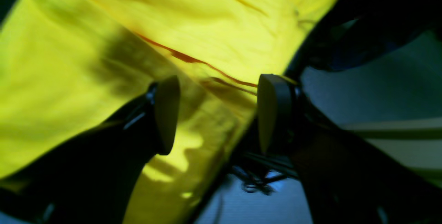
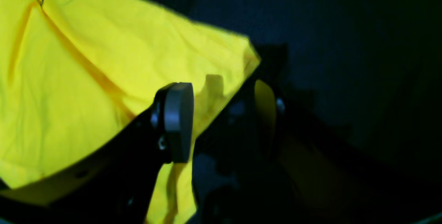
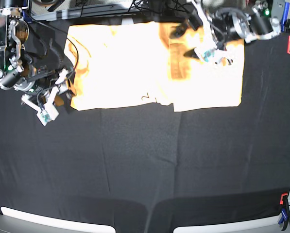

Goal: Layout the t-shirt on the table in an organized manner, then fold the t-shirt properly
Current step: 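Fold the held end inward toward the shirt's middle with the left gripper, then carry the right gripper's shirt end over onto the folded stack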

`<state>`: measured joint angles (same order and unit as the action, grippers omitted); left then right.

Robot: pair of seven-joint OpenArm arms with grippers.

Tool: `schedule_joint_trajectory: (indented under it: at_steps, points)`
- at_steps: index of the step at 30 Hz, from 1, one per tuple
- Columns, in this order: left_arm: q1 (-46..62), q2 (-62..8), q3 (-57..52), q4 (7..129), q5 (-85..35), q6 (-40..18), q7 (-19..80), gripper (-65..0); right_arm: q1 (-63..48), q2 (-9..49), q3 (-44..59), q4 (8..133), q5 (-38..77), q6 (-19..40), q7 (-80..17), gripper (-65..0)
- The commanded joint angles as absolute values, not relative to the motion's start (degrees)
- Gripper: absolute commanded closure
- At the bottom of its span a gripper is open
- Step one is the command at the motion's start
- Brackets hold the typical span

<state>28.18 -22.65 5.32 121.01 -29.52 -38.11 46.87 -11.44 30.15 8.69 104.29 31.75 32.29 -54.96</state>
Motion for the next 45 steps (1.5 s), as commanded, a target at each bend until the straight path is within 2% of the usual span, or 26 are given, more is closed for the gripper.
schedule_joint_trajectory:
  at_steps: [1, 8, 13, 18, 24, 33, 43, 45]
  points:
    - [27.4, -23.0, 4.1, 122.0, -29.8, -38.4, 45.4, -34.4, -10.7, 31.0, 9.2, 105.1, 33.2, 32.4, -55.5, -28.2]
    - [24.3, -23.0, -9.3, 121.1, -29.3, -35.4, 43.2, -34.4, -10.8, 31.0, 17.7, 103.0, 43.1, 32.3, -63.2, -28.2]
    - [23.0, -23.0, -16.7, 115.6, -29.4, -35.1, 38.9, -34.3, -10.8, 31.0, 21.9, 93.8, 45.3, 32.6, -64.1, -28.2]
    - [19.2, -23.0, -17.3, 107.0, -29.8, -35.2, 38.9, -34.3, -11.0, 30.9, 18.0, 87.7, 45.7, 34.5, -64.1, -28.2]
    - [17.0, -23.0, -17.3, 100.8, -30.1, -35.2, 38.9, -34.3, -11.3, 30.0, 11.9, 87.3, 45.6, 33.4, -63.6, -28.2]
    - [17.0, -23.0, -17.3, 100.7, -30.0, -35.2, 38.5, -34.3, -11.3, 23.6, 10.1, 87.3, 45.6, 33.2, -64.1, -28.2]
    - [17.0, -23.0, -17.3, 100.7, -30.0, -35.2, 37.8, -34.3, -11.5, 20.0, 10.0, 87.4, 45.3, 34.9, -64.1, -27.9]
    - [17.0, -23.0, -17.3, 100.7, -30.0, -35.2, 37.9, -34.3, -11.6, 19.5, 10.0, 87.4, 44.9, 35.4, -64.1, -24.9]
